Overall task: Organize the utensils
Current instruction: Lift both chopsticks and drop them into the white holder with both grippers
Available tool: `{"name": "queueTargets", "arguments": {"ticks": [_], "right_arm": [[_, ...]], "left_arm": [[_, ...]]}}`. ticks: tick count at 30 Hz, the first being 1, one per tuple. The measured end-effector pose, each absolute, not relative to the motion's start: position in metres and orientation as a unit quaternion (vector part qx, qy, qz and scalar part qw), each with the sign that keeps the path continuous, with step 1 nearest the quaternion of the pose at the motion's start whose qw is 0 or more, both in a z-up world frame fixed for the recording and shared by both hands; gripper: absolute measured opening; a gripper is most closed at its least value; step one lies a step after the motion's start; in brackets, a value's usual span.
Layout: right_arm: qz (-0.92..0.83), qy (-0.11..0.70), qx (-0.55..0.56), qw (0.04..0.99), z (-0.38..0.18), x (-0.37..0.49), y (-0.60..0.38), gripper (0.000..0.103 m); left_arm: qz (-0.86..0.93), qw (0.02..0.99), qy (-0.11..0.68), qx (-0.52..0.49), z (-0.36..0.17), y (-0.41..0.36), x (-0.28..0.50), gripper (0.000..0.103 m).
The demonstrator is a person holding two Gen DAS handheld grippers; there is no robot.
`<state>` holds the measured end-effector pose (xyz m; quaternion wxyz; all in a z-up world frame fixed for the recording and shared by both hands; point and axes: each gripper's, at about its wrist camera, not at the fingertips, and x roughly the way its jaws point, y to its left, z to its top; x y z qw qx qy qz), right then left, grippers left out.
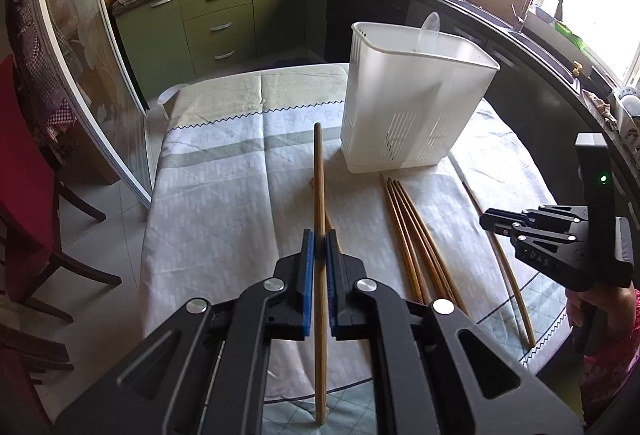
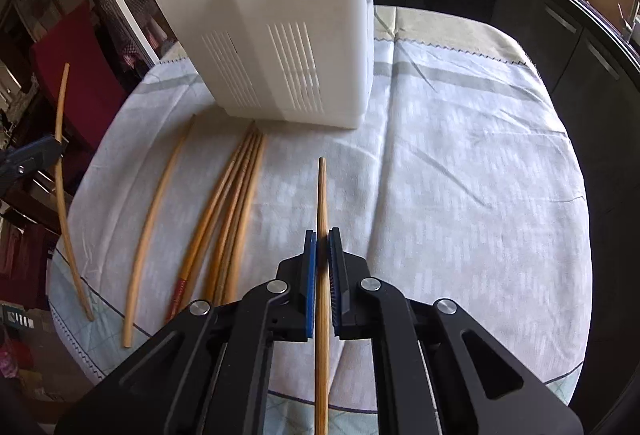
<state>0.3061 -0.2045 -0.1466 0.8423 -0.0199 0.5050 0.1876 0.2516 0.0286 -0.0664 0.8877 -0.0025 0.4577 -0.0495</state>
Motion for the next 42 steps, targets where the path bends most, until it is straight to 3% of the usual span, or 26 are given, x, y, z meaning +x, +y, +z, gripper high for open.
{"name": "queueTargets", "arguments": {"ticks": [7,16,42], "right_arm": [[0.214,0.429,0.008,0.878,-0.076,0.282,-0.221,0.007],[0.23,0.383,0.011,0.895,-0.034,0.248,-0.238,0.007],[0.24,0.343,0.006,0.908,-0.006,0.23,-0.243,0.007]], "left_arm": [[-0.058,0.901,0.429,-0.004,-0.043,0.027,0.236,0.006],[-0.059,0.911,0.409,0.002,-0.027,0.026,0.221,0.006],[-0.072,0.918,0.389,0.009,-0.009,0.017,0.218,0.006]]}}
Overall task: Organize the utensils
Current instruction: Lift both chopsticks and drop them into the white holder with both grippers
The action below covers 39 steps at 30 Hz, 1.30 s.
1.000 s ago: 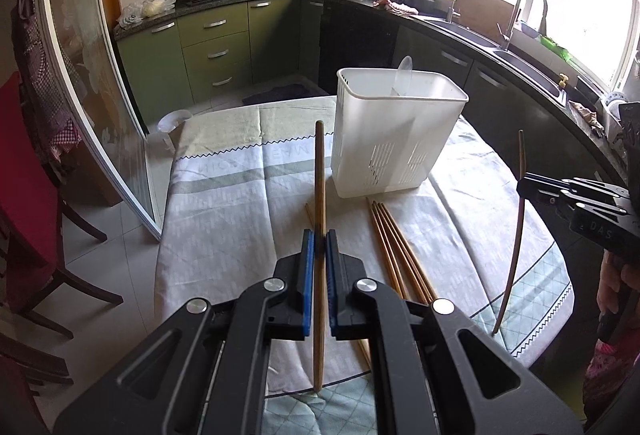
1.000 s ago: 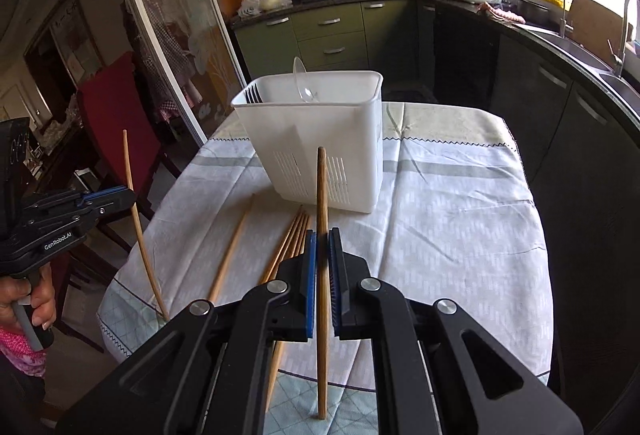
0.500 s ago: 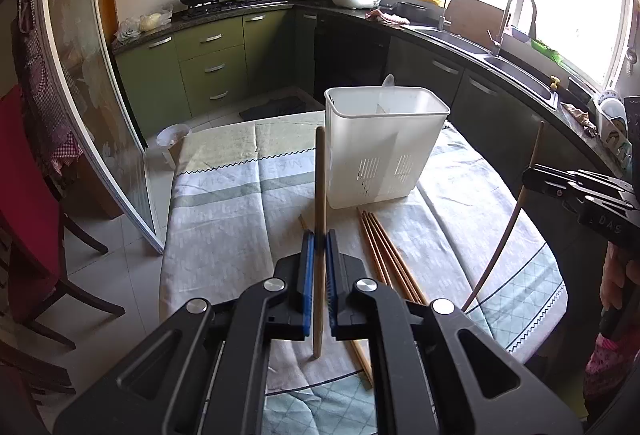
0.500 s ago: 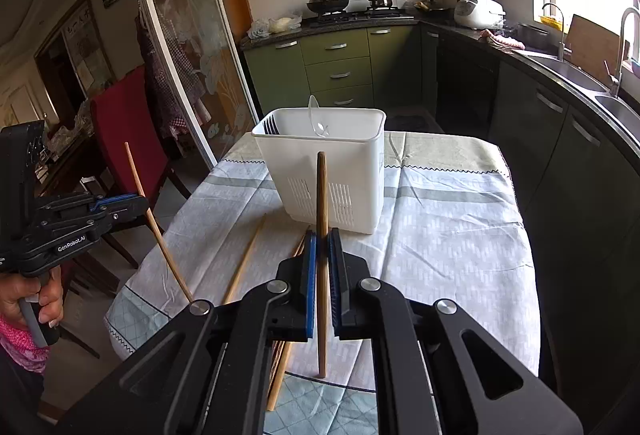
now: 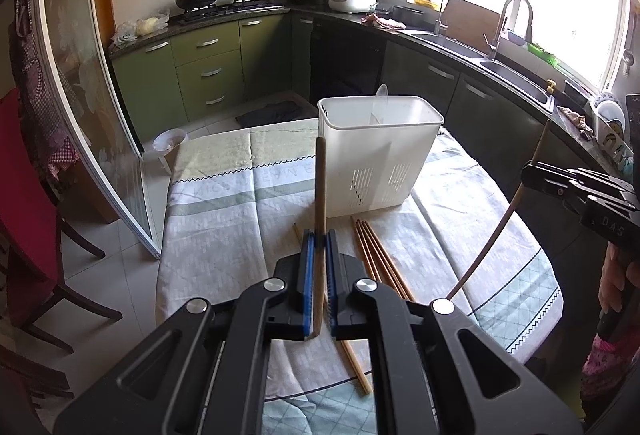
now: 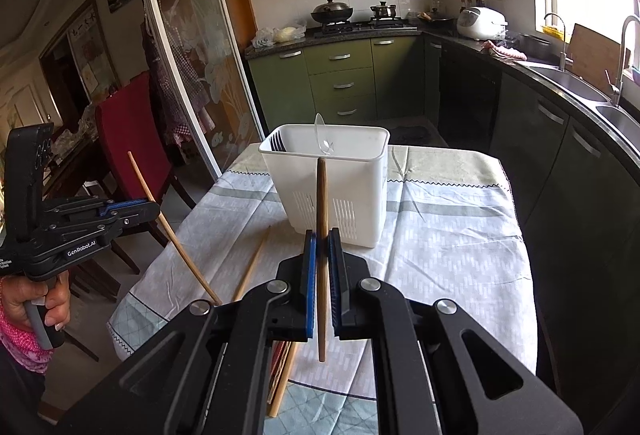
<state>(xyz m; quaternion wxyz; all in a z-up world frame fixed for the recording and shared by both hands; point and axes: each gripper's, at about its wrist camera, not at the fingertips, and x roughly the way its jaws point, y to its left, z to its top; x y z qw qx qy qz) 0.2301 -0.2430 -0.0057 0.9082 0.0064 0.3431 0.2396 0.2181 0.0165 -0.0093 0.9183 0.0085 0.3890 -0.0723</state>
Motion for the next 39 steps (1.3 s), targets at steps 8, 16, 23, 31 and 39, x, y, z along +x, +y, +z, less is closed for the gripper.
{"name": "queueTargets", "arguments": {"ticks": [8,16,23,31,39], "right_arm": [[0.245,0.328,0.001,0.912,0.013,0.232,-0.24,0.007],[0.255,0.305,0.0,0.918,0.05,0.24,-0.239,0.007],[0.254,0.273,0.01,0.928,0.093,0.253,-0.245,0.007],[0.245,0.237,0.033,0.939,0.142,0.283,-0.251,0.007],[0.211,0.206,0.053,0.954,0.161,0.34,-0.244,0.007]], "left_arm": [[-0.082,0.924,0.374,0.01,0.01,0.012,0.221,0.006],[-0.104,0.932,0.347,0.01,0.056,0.0,0.231,0.006],[-0.107,0.947,0.301,0.024,0.112,-0.015,0.249,0.006],[-0.104,0.961,0.255,0.006,0.155,-0.024,0.287,0.006],[-0.092,0.958,0.271,0.0,0.126,-0.03,0.336,0.006]]}}
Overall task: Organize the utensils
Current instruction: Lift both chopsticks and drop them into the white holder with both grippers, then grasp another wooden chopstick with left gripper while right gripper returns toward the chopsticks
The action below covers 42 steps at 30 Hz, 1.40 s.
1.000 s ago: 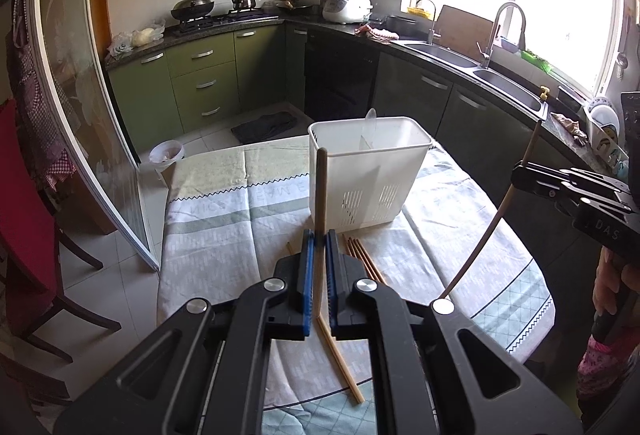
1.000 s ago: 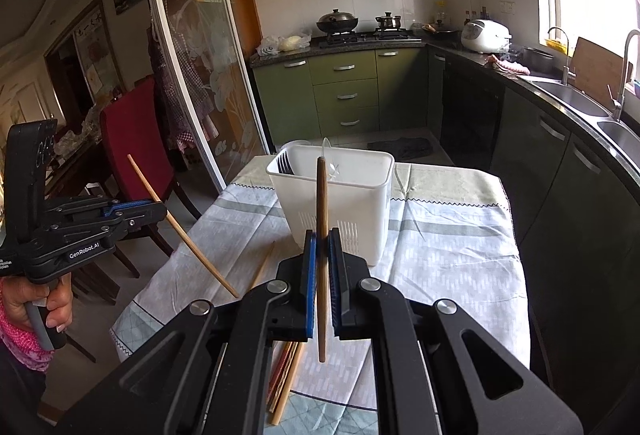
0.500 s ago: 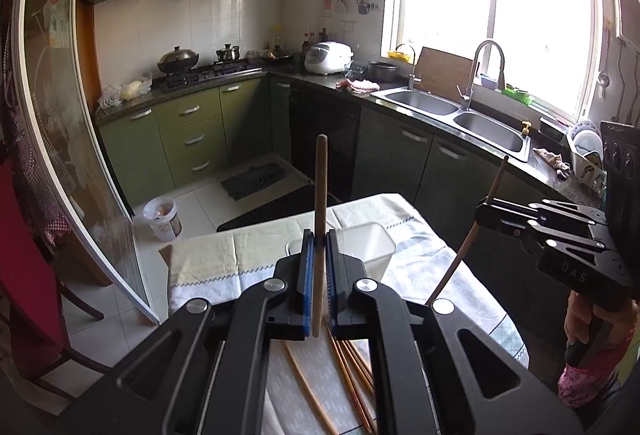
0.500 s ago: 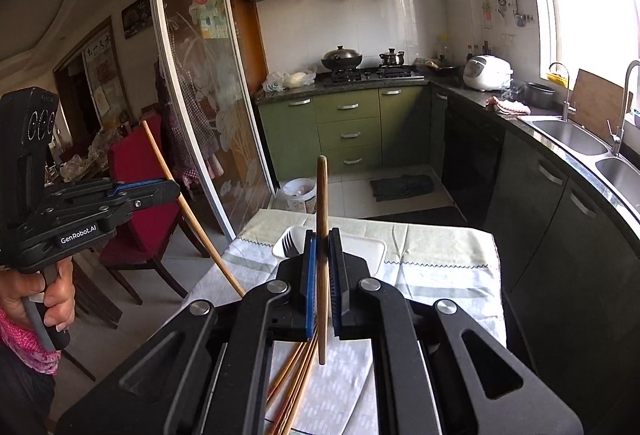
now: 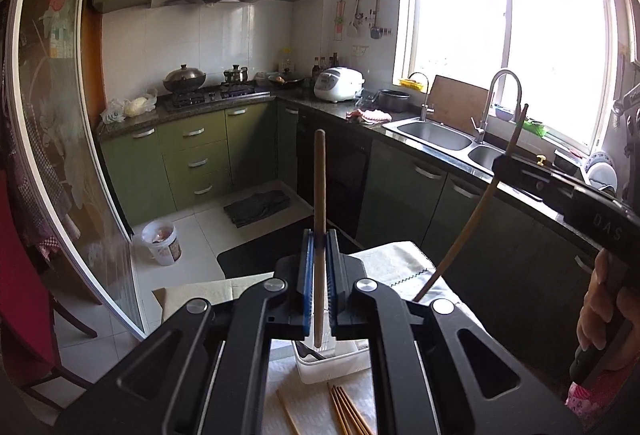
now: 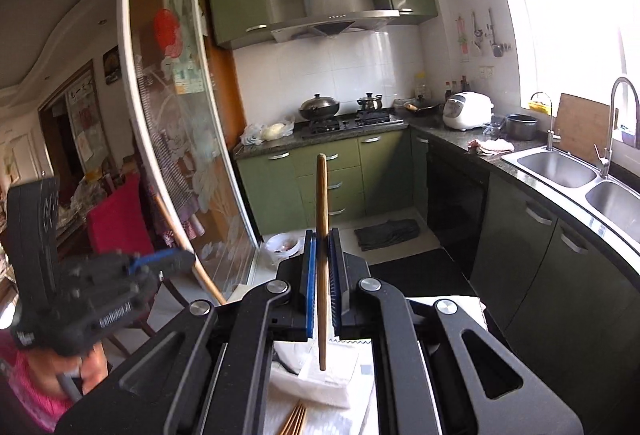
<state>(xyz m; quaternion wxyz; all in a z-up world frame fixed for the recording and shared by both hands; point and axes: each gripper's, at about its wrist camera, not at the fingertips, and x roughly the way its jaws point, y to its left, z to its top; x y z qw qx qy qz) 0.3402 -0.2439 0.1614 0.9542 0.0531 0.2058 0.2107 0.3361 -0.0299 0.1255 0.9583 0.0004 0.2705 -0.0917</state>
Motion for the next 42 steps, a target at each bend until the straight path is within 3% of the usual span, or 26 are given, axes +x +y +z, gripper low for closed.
{"name": "queueTargets", "arguments": {"ticks": [10,17,20,25,29,34,42], "right_arm": [[0.195,0.326,0.115,0.918,0.067,0.417,-0.252,0.007],[0.199,0.373,0.127,0.897,0.026,0.435,-0.256,0.008],[0.199,0.382,0.129,0.893,0.016,0.437,-0.256,0.009],[0.199,0.376,0.136,0.895,0.014,0.434,-0.26,0.024],[0.205,0.354,0.145,0.901,0.029,0.417,-0.271,0.027],[0.226,0.327,0.137,0.907,0.042,0.366,-0.287,0.034],[0.226,0.381,0.108,0.89,-0.022,0.283,-0.319,0.035]], "left_arm": [[-0.084,0.924,0.37,-0.051,0.042,-0.009,0.375,0.006],[-0.076,0.917,0.388,-0.058,0.022,-0.005,0.377,0.006],[-0.073,0.916,0.389,-0.063,0.023,-0.005,0.375,0.014],[-0.072,0.919,0.382,-0.071,0.032,0.002,0.37,0.017],[-0.075,0.923,0.369,-0.073,0.043,0.006,0.354,0.019],[-0.074,0.916,0.39,-0.062,0.036,0.008,0.321,0.034],[-0.058,0.85,0.521,-0.053,-0.072,0.016,0.284,0.039]]}}
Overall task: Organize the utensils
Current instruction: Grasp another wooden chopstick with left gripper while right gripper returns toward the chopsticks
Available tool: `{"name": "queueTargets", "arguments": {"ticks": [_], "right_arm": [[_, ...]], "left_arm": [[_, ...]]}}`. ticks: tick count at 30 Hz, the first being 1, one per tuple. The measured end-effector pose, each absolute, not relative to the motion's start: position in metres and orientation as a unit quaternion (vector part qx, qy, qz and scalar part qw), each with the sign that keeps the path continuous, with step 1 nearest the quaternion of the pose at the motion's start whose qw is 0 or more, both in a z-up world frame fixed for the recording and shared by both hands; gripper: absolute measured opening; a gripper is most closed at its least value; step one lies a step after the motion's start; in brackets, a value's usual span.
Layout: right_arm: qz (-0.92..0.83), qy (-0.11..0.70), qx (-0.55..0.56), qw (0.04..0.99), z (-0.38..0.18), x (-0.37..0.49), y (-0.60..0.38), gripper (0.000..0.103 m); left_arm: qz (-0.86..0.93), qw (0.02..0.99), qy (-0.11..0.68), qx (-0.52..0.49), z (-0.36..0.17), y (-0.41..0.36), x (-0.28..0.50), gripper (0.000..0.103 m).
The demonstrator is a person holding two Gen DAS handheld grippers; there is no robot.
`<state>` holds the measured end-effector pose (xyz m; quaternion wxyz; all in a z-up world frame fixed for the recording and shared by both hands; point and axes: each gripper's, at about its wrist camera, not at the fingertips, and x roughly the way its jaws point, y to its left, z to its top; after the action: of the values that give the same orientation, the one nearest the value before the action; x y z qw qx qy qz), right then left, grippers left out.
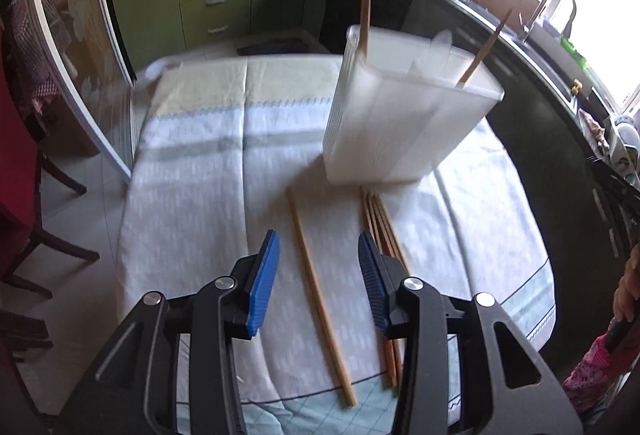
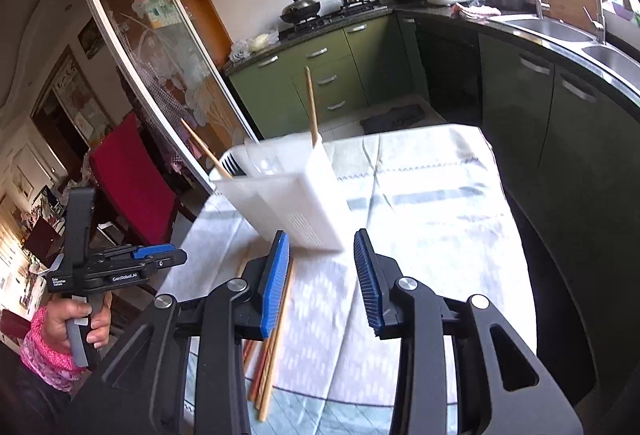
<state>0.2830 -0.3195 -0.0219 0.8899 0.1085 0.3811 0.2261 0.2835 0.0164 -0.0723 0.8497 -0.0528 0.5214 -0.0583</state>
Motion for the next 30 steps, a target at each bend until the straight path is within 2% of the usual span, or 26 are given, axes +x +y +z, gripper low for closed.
{"name": "queueTargets", "arguments": {"ticks": [3,5,12,14,24,30], "right_arm": [[0.217,0.396,0.115,0.885,-0.047,0.266,-0.329,0.04],[0.217,0.408,0.12,0.879,-0.063,0.259,-0.33,0.04],[0.22,0.444,0.118,0.86,-0.107,0.253,-0.319,0.04],[0.218,0.45,0.111,0.859,-0.113,0.255,-0.313,0.04],[0.225,0.465,0.084,0.852,-0.116,0.275,-0.286,0.04],[0.245,0.492,0.053,0.834,-0.134,0.297,-0.24,0.04]], "left_arm": [[-0.054,0.824,0.561,-0.066,-0.109,0.019,0.285,0.037],[-0.05,0.818,0.569,-0.068,-0.12,0.018,0.289,0.03],[-0.032,0.809,0.584,-0.058,-0.142,0.004,0.31,0.029],[-0.026,0.804,0.592,-0.056,-0.148,0.003,0.315,0.028],[-0.015,0.794,0.606,-0.039,-0.163,-0.003,0.326,0.008],[-0.014,0.798,0.602,-0.031,-0.163,0.012,0.315,0.007]]}}
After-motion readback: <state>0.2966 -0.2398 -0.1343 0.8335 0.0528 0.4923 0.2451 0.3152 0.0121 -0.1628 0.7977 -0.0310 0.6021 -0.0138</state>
